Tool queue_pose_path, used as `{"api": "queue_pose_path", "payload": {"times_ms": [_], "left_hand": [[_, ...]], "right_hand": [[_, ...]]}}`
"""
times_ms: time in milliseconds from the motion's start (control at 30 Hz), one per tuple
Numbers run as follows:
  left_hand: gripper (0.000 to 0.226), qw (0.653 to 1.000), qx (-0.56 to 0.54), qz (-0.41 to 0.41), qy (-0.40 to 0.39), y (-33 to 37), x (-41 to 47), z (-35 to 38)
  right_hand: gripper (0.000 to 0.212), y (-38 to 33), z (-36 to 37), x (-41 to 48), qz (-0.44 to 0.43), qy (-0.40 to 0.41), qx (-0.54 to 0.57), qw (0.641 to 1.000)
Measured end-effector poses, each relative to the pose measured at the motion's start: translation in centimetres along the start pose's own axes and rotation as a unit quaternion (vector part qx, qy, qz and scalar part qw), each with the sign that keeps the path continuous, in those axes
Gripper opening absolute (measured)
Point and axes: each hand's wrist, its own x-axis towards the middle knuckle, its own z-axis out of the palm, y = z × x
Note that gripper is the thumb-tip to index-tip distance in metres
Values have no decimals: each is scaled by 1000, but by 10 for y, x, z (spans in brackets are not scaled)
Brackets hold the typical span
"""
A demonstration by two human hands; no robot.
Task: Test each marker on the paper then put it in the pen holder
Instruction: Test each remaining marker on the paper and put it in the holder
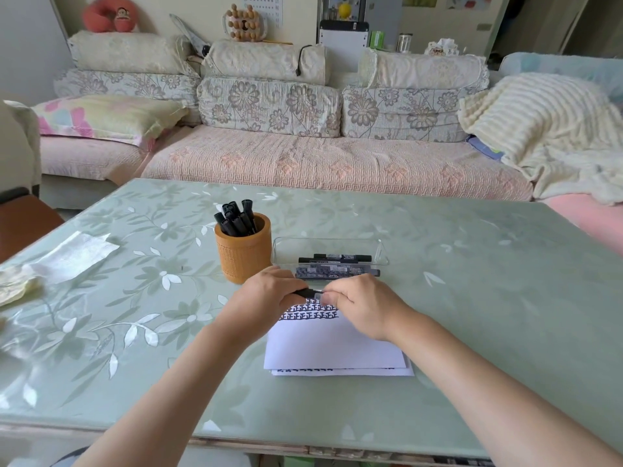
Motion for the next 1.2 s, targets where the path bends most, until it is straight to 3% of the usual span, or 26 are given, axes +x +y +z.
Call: {"api": "queue_pose_path", "payload": {"times_ms": [100, 200, 433, 600, 767, 867, 967, 1200], "left_hand": [[16, 1000, -3, 14, -7, -1, 0, -2], [20, 999, -20, -11, -30, -3, -1, 2], [16, 988, -77, -98, -89, -8, -1, 3], [14, 998, -31, -47, -39, -20, -4, -6], [21, 990, 10, -142, -17, -42, -16, -5], [26, 975, 52, -213, -42, -52, -23, 2], [19, 961, 76, -267, -9, -55, -24, 6], [19, 965, 121, -233, 21, -55, -20, 21]], "right_hand": [[35, 3, -1, 2, 19, -18, 38, 999], [18, 8, 6, 3, -31, 34, -27, 999], [16, 11, 15, 6, -84, 119, -47, 988], [34, 13, 15, 3, -4, 47, 7, 999], [21, 26, 14, 2, 9, 48, 22, 999], [26, 32, 19, 2, 2, 59, 30, 998], [28, 31, 22, 3, -6, 65, 42, 997], [36, 32, 23, 1, 3, 72, 66, 995]]}}
